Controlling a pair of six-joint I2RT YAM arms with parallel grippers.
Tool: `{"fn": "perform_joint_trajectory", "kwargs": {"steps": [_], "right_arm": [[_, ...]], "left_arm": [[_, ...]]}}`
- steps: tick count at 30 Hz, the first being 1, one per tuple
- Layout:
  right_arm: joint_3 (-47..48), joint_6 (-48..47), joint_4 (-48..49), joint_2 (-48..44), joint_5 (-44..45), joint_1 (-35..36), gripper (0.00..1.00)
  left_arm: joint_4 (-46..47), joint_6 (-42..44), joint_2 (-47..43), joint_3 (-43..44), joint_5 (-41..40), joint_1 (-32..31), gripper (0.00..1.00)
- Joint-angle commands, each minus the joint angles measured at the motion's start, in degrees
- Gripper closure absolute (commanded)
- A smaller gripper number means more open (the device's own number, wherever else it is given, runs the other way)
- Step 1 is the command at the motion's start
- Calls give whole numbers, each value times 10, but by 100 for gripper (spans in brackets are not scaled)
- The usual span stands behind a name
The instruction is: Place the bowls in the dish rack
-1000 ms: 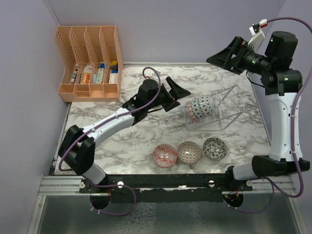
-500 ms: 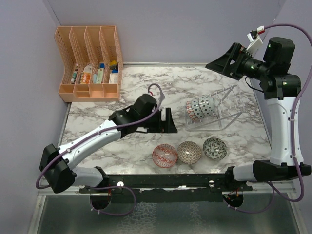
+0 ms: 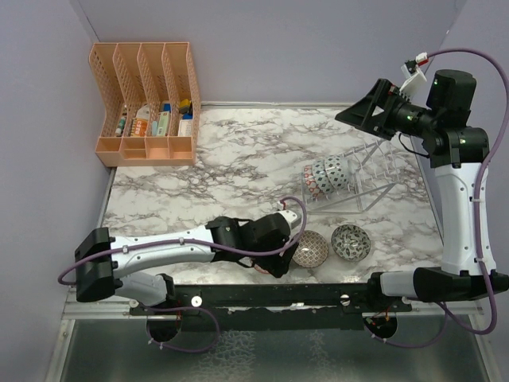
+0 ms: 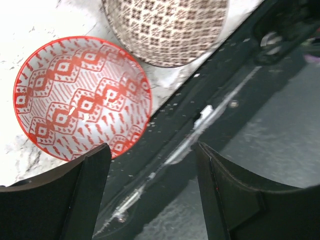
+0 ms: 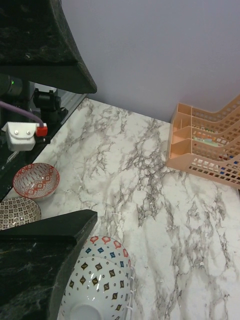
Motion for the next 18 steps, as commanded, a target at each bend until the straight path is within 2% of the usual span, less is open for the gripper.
{"fn": "perform_joint_trajectory", "kwargs": {"steps": [1, 5, 11, 13, 15, 18], "right_arm": [[-7, -7, -10, -19, 11, -2, 1], [-11, -12, -10, -23, 11, -2, 1], [-11, -16, -11, -25, 11, -2, 1], [-6, -21, -14, -23, 14, -2, 1], [-3, -25, -16, -22, 17, -2, 0], [-1, -29, -17, -22, 20, -2, 1]], "left_arm": [[50, 32, 50, -13, -90, -31, 31], [82, 40, 87, -22, -122, -57, 31], [110, 57, 122, -30, -160, -61, 33], [124, 59, 132, -42, -152, -61, 39], [134, 59, 144, -52, -145, -61, 54], [131, 47, 154, -57, -145, -61, 60]]}}
